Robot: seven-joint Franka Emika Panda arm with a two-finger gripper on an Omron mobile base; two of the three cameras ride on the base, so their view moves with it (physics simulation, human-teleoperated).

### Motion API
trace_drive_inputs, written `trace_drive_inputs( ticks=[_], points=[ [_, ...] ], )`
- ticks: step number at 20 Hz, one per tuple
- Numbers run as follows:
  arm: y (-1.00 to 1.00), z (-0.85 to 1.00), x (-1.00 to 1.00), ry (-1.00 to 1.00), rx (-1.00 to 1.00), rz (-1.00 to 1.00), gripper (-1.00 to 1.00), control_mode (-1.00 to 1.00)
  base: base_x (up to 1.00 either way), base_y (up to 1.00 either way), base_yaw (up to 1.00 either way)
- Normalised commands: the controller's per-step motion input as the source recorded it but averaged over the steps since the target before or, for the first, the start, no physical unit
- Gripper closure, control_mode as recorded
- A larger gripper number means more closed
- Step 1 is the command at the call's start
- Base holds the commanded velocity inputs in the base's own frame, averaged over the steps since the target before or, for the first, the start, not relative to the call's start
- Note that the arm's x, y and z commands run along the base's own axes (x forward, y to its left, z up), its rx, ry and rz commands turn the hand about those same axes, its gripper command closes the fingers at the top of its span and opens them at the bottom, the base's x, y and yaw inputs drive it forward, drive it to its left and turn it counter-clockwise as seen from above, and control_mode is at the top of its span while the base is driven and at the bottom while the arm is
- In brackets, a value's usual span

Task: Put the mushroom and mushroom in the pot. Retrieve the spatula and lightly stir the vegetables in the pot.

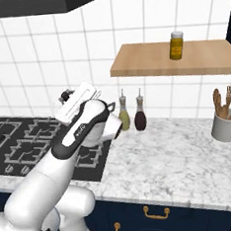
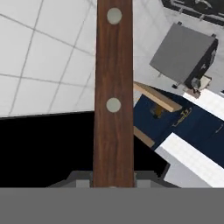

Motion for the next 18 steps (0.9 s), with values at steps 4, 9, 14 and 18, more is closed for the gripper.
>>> trace_drive_inputs(
  ticks=[4, 9, 14, 18],
  points=[
    [0.03, 0.0, 0.67, 0.04, 0.04, -0.28, 1.0, -1.0, 0.0, 0.0, 0.0],
    [0.08, 0.0, 0.68, 0.2, 0.02, -0.33, 1.0, -1.0, 0.0, 0.0, 0.0],
    [0.22, -0.07, 0.67, 0.3, 0.16, -0.22, 1.0, -1.0, 0.0, 0.0, 0.0],
    [0.01, -0.26, 0.61, 0.29, 0.13, -0.23, 1.0, -1.0, 0.0, 0.0, 0.0]
  ],
)
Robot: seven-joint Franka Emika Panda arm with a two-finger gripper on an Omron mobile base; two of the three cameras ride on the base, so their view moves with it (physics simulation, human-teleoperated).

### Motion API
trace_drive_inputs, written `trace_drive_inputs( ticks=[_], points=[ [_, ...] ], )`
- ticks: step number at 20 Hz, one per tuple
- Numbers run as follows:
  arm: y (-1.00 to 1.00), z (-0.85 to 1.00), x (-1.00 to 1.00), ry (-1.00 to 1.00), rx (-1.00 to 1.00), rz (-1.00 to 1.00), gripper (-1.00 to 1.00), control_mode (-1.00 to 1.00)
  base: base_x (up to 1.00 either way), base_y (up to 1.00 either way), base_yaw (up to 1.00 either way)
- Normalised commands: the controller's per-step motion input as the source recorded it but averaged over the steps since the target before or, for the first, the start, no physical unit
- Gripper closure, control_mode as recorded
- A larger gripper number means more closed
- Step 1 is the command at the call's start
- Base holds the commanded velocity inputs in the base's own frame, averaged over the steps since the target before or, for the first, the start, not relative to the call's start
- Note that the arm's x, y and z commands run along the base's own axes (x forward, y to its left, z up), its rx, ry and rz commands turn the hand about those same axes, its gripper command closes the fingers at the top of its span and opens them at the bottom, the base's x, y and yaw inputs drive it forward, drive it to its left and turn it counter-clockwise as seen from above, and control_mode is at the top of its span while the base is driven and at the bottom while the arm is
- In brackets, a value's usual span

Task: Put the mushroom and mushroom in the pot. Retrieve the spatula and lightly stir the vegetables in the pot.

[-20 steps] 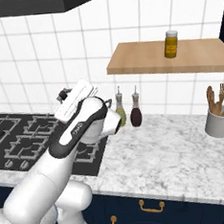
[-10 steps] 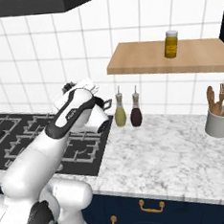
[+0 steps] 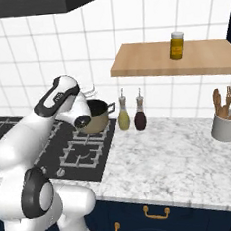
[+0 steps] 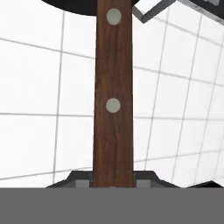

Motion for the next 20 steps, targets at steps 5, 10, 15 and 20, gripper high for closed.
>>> trace_drive_inputs(
  ticks=[5, 10, 15, 20],
  points=[
    [0.0, 0.0, 0.53, 0.06, 0.08, -0.14, 1.0, -1.0, 0.0, 0.0, 0.0],
    [0.0, -0.05, 0.41, 0.03, 0.08, -0.07, 1.0, -1.0, 0.0, 0.0, 0.0],
    [-0.12, -0.35, 0.42, 0.01, 0.01, -0.04, 1.0, -1.0, 0.0, 0.0, 0.0],
    [-0.12, -0.31, 0.42, 0.0, 0.0, -0.03, 1.0, -1.0, 0.0, 0.0, 0.0]
  ],
)
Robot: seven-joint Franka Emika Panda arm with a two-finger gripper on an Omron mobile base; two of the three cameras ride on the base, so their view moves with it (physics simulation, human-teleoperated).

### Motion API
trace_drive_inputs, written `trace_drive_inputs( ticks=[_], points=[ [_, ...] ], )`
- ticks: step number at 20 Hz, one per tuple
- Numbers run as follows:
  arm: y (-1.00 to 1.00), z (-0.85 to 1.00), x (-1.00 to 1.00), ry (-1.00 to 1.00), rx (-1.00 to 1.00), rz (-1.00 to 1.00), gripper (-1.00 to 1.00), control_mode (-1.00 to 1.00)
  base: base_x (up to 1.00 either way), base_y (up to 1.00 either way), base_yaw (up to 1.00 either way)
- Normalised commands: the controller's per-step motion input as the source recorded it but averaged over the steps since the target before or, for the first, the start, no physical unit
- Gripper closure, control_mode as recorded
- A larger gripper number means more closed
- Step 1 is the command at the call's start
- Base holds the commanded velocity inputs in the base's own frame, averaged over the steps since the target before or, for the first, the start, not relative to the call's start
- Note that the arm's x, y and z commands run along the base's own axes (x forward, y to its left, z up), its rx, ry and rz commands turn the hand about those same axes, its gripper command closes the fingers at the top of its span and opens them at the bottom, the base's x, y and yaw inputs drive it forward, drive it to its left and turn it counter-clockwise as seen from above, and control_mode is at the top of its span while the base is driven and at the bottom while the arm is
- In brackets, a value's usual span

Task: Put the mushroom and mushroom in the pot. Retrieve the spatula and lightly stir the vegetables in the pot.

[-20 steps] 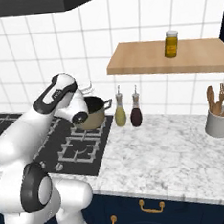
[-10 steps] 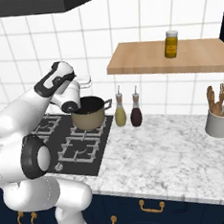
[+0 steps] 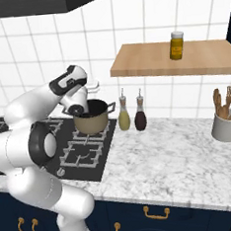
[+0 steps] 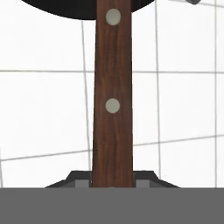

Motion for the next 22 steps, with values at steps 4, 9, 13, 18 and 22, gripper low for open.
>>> trace_drive_inputs(
  ticks=[4, 9, 13, 18, 22],
  points=[
    [-0.15, -0.38, 0.33, 0.0, 0.0, -0.07, 1.0, -1.0, 0.0, 0.0, 0.0],
    [-0.08, -0.47, 0.34, 0.02, 0.0, -0.07, 1.0, -1.0, 0.0, 0.0, 0.0],
    [-0.07, -0.5, 0.31, 0.05, 0.0, -0.06, 1.0, -1.0, 0.0, 0.0, 0.0],
    [-0.01, -0.46, 0.18, 0.06, 0.0, -0.06, 1.0, -1.0, 0.0, 0.0, 0.0],
    [0.0, -0.05, -0.21, -0.06, 0.0, -0.02, 1.0, -1.0, 0.0, 0.0, 0.0]
  ],
)
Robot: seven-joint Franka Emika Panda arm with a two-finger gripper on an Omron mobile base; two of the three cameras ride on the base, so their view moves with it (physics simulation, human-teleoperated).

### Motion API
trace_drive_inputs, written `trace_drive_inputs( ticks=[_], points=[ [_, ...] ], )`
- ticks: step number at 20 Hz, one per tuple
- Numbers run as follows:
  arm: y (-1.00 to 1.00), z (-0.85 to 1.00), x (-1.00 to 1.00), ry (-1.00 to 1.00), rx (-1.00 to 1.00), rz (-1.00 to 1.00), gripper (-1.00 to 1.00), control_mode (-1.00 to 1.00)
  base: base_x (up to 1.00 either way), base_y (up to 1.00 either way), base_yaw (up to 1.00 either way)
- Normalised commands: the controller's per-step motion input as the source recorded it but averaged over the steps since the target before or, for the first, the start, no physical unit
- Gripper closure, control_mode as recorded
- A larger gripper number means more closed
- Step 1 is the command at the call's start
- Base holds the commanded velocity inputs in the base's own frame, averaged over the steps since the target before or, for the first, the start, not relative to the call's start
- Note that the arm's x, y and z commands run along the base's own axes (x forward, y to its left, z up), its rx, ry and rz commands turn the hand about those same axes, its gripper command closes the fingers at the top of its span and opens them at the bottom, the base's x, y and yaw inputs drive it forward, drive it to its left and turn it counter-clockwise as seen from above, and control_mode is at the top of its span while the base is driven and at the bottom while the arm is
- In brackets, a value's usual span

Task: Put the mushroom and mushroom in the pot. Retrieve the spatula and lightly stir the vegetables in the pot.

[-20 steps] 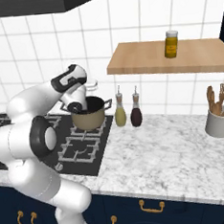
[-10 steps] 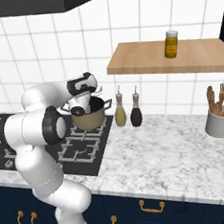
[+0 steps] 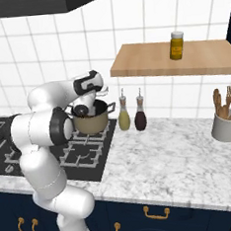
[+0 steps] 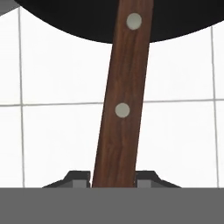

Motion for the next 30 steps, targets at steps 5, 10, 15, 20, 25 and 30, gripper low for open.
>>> trace_drive_inputs(
  ticks=[5, 10, 15, 20, 25, 30],
  points=[
    [0.0, 0.12, -0.48, -0.05, 0.0, -0.04, 1.0, -1.0, 0.0, 0.0, 0.0],
    [0.0, -0.11, -0.12, 0.0, -0.06, -0.06, 1.0, -1.0, 0.0, 0.0, 0.0],
    [0.05, -0.59, 0.01, 0.05, -0.05, -0.03, 1.0, -1.0, 0.0, 0.0, 0.0],
    [0.34, -0.5, 0.0, 0.02, 0.03, 0.0, 1.0, -1.0, 0.0, 0.0, 0.0],
    [0.47, -0.03, -0.03, 0.0, 0.24, 0.07, 1.0, -1.0, 0.0, 0.0, 0.0],
    [0.41, 0.0, 0.01, -0.01, 0.36, 0.14, 1.0, -1.0, 0.0, 0.0, 0.0]
  ],
)
